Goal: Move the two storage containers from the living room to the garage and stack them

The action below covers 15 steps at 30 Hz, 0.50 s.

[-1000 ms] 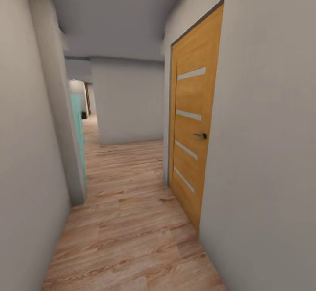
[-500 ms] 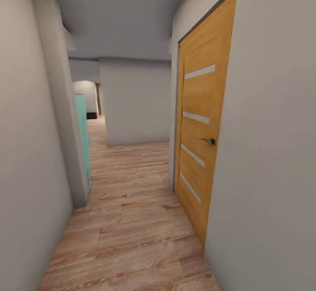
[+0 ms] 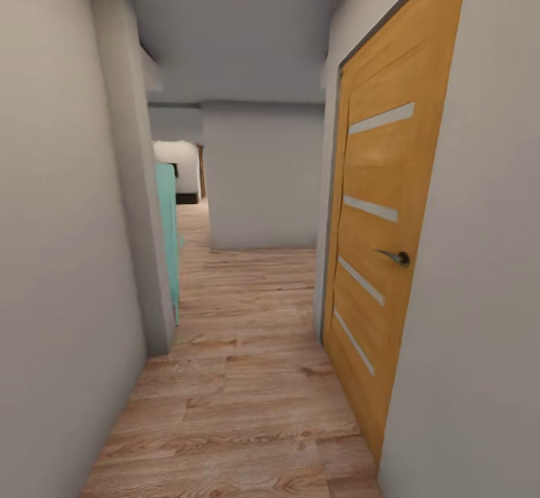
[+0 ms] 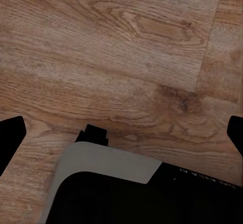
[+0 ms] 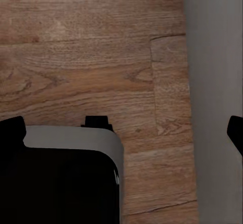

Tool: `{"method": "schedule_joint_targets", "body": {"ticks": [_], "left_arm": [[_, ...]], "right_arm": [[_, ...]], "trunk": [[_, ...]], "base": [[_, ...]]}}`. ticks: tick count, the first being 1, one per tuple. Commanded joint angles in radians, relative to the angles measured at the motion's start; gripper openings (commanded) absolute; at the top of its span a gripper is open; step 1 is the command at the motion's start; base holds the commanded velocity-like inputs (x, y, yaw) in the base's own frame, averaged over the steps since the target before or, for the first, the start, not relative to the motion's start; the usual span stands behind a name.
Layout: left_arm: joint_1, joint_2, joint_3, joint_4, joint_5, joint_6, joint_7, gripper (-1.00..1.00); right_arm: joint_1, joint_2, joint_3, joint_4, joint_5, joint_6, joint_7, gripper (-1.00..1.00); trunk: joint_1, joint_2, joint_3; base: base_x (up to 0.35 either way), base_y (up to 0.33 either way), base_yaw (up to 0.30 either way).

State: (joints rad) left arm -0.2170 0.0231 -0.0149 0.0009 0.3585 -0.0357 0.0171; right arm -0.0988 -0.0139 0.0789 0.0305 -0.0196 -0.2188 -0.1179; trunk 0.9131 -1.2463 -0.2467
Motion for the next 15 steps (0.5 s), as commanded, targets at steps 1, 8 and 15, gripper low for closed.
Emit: {"method": "schedule_joint_targets", "body": {"ticks": [1,8,15], "left_arm": [[-0.001,0.0,-0.002,0.001,0.004,-0.003,0.002,1.0],[-0.001,0.0,-0.002,0.001,0.005,-0.003,0.002,1.0],[-0.001,0.001,-0.002,0.001,0.005,-0.002,0.003,1.0]], "right_arm": [[-0.001,0.0,0.008,0.003,-0.002,-0.005,-0.003,1.0],[-0.001,0.0,0.008,0.003,-0.002,-0.005,-0.001,1.0],[-0.002,0.0,0.007,0.003,-0.002,-0.005,0.0,1.0]], "trunk": [[0.001,-0.001,-0.001],[0.001,-0.001,0.003],[0.001,-0.001,0.005]], "base": [[0.316,-0.038,0.265],[0.321,-0.007,0.265],[0.322,0.021,0.246]]}}
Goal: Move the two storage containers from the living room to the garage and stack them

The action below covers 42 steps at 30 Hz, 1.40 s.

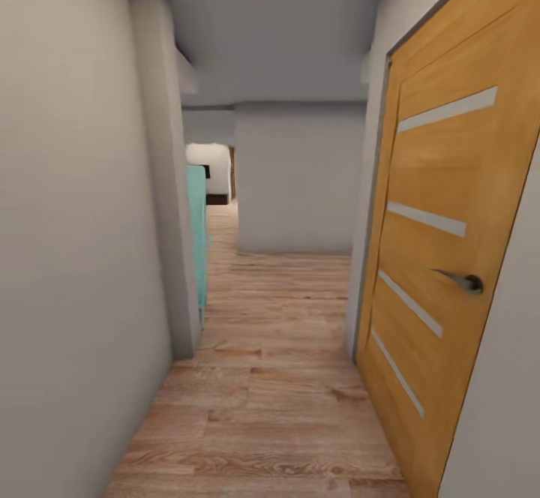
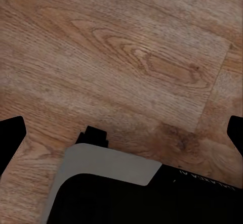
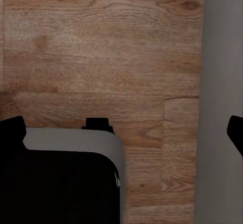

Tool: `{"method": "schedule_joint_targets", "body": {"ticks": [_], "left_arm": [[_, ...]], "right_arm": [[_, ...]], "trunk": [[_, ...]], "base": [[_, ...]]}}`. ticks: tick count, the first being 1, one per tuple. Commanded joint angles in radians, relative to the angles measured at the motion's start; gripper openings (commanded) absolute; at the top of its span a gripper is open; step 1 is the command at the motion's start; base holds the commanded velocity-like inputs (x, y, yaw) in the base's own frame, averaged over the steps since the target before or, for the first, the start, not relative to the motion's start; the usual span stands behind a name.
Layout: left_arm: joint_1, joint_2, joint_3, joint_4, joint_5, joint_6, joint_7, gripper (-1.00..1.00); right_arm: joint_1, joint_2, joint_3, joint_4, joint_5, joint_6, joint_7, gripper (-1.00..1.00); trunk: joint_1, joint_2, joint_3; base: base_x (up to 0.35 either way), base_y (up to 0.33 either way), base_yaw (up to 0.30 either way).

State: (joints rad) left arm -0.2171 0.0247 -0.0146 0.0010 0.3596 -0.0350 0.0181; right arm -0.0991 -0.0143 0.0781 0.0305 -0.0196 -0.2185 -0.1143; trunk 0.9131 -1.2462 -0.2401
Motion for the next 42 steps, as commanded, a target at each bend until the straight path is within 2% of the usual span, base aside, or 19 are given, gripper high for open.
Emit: {"method": "schedule_joint_targets", "body": {"ticks": [1,42], "left_arm": [[-0.001,0.0,-0.002,0.001,0.004,-0.002,0.002,1.0],[-0.001,-0.002,-0.002,0.001,0.002,0.006,0.0,1.0]], "right_arm": [[-0.001,0.0,0.008,0.003,-0.002,-0.005,-0.003,1.0],[-0.001,-0.001,0.008,0.003,-0.002,-0.005,-0.005,1.0]], "trunk": [[0.001,-0.001,-0.001],[0.001,-0.001,-0.001]], "base": [[0.323,0.066,0.105],[0.323,0.015,0.006]]}}
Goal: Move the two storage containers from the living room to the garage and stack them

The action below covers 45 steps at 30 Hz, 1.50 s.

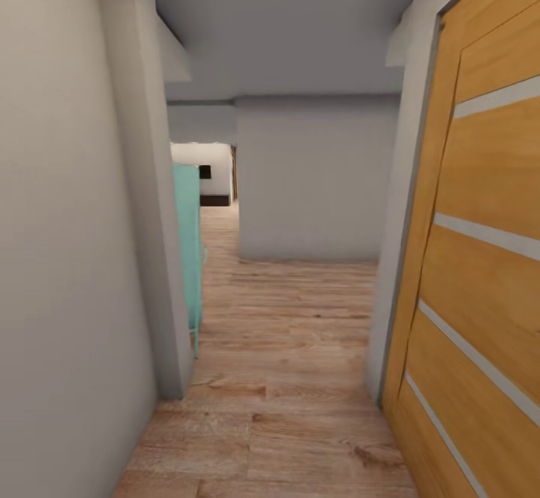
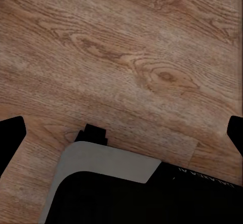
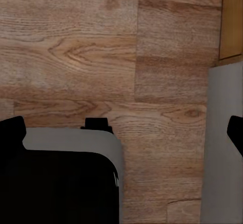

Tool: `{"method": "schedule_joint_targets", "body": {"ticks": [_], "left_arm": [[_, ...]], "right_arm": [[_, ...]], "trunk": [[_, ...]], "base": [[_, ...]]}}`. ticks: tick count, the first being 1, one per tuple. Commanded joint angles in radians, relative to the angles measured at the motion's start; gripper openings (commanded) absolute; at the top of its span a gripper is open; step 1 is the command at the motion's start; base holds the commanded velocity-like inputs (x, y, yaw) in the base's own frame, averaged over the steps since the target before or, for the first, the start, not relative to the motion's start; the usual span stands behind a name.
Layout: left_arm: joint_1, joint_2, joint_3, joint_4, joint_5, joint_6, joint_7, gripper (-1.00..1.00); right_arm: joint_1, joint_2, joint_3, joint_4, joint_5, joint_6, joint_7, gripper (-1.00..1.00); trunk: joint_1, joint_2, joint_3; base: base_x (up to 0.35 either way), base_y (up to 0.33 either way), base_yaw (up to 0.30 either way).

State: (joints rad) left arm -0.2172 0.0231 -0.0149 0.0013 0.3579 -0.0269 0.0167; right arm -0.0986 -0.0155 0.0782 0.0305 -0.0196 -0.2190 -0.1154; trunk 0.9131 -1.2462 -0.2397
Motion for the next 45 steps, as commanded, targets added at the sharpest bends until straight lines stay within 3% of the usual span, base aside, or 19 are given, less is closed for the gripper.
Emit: {"method": "schedule_joint_targets", "body": {"ticks": [1,45], "left_arm": [[-0.001,0.0,-0.002,0.0,0.004,-0.003,0.002,1.0],[-0.001,-0.009,-0.002,0.002,0.001,-0.007,0.002,1.0]], "right_arm": [[-0.001,0.0,0.008,0.003,-0.002,-0.005,-0.004,1.0],[-0.002,0.002,0.008,0.002,-0.003,-0.003,-0.006,1.0]], "trunk": [[0.001,-0.001,-0.001],[0.001,-0.001,-0.001]], "base": [[0.324,0.0,0.0],[0.324,0.0,0.0]]}}
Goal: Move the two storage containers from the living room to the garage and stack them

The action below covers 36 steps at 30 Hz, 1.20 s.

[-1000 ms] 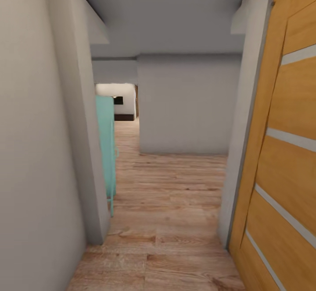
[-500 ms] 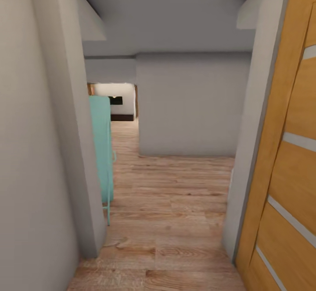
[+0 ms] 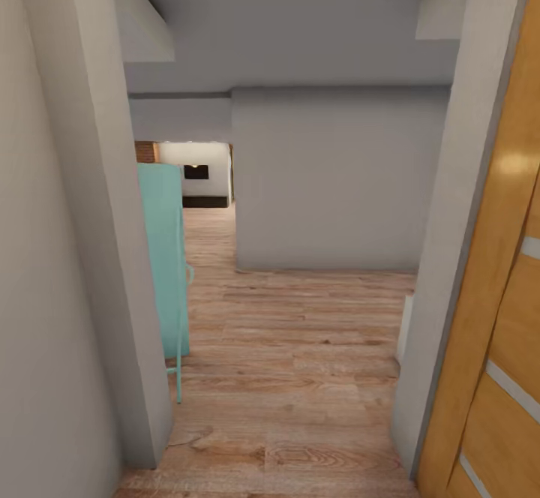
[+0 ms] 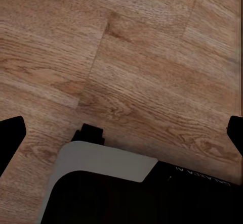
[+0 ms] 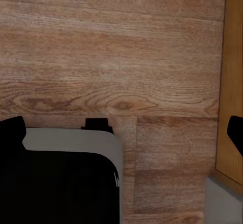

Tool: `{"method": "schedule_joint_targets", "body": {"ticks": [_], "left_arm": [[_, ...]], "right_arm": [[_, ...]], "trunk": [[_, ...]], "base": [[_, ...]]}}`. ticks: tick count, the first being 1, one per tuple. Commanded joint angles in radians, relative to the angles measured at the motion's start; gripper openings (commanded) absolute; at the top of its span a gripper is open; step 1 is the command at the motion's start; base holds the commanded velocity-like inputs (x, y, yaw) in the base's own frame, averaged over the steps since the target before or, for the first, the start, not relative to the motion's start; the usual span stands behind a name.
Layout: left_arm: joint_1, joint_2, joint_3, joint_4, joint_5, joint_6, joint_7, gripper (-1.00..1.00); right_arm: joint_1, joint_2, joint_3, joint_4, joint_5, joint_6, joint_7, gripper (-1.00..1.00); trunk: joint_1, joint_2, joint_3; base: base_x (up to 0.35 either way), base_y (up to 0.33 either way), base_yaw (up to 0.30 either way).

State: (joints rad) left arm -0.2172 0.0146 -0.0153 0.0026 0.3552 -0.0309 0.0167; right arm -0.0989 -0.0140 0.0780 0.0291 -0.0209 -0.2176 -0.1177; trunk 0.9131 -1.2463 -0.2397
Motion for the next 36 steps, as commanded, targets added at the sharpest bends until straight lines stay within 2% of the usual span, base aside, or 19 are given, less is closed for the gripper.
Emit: {"method": "schedule_joint_targets", "body": {"ticks": [1,36], "left_arm": [[-0.001,-0.001,-0.002,0.0,0.005,-0.003,0.002,1.0],[-0.001,-0.002,-0.002,0.0,0.005,0.001,0.002,1.0]], "right_arm": [[-0.001,0.0,0.008,0.003,-0.002,-0.005,-0.003,1.0],[-0.001,0.0,0.008,0.003,-0.002,-0.005,-0.003,1.0]], "trunk": [[0.001,-0.001,-0.001],[0.001,-0.001,-0.001]], "base": [[0.324,0.0,0.0],[0.324,0.0,0.0]]}}
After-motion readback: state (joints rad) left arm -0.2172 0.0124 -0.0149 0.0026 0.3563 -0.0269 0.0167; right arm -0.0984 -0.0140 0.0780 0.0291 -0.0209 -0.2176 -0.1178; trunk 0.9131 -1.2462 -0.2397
